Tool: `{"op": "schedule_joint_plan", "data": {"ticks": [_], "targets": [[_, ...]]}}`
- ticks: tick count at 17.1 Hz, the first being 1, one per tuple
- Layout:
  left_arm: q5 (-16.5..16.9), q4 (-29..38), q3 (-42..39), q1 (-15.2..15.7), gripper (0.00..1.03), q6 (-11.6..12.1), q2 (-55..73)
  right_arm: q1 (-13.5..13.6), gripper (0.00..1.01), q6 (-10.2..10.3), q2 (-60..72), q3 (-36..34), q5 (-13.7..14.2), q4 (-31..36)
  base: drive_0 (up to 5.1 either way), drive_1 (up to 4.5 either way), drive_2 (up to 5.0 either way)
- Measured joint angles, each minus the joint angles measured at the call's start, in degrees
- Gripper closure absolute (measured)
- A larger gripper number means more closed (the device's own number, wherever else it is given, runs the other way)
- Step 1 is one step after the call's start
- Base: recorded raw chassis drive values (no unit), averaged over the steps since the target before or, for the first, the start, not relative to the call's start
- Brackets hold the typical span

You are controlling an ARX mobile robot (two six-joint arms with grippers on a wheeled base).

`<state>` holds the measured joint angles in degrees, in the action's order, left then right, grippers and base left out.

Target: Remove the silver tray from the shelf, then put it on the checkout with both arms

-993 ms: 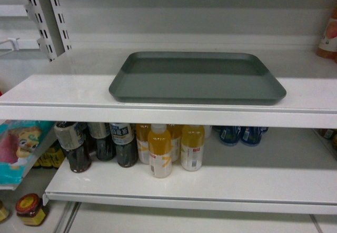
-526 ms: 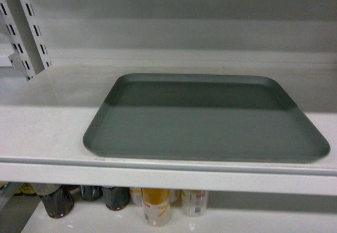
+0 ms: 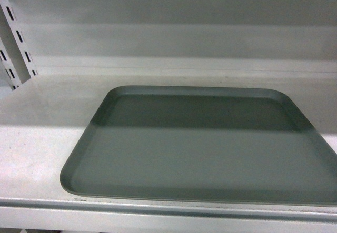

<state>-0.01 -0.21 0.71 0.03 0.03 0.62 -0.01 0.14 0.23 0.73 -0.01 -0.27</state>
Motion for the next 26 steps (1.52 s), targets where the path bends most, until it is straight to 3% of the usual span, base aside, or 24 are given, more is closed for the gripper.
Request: {"op": "schedule_joint_plan", "data": {"ticks": [12, 13, 15, 17, 20, 23, 26], "targets": [[0.0, 0.0, 0.0, 0.0, 0.05, 0.0, 0.0, 0.0, 0.03, 0.0, 0.0, 0.0, 0.0, 0.0, 0.0, 0.00, 0.0], [-9.7, -11.7, 4.5, -3.5, 0.05, -0.3, 6.4, -0.1, 0.03, 1.4, 1.0, 0.6, 0.6, -2.8, 0.0, 0.00, 0.0], [-11.2, -9.4, 6.1, -1.2, 0.05, -0.2, 12.6, -4.0, 0.03, 3.8, 10.6, 0.9, -2.2, 3.1, 0.0, 0.00, 0.0], [-8.9, -1.8, 7.5, -0.3, 0.05, 0.0, 18.2, -5.6, 0.03, 4.3, 20.0, 1.6, -5.8, 12.9, 0.0, 0.00, 0.0], [-7.5, 10.4, 7.9, -1.9, 0.05, 0.0, 30.1, -4.2, 0.03, 3.6, 37.0, 3.2, -8.1, 28.2, 0.0, 0.00, 0.0], [-7.1, 14.6, 8.2, -3.5, 0.05, -0.1, 35.0, -3.3, 0.03, 3.0, 42.9, 3.8, -8.5, 33.1, 0.0, 0.00, 0.0], [-6.9, 27.5, 11.5, -9.0, 0.05, -1.4, 51.5, -0.4, 0.03, 1.4, 62.1, 7.6, -8.4, 46.8, 0.0, 0.00, 0.0]]}}
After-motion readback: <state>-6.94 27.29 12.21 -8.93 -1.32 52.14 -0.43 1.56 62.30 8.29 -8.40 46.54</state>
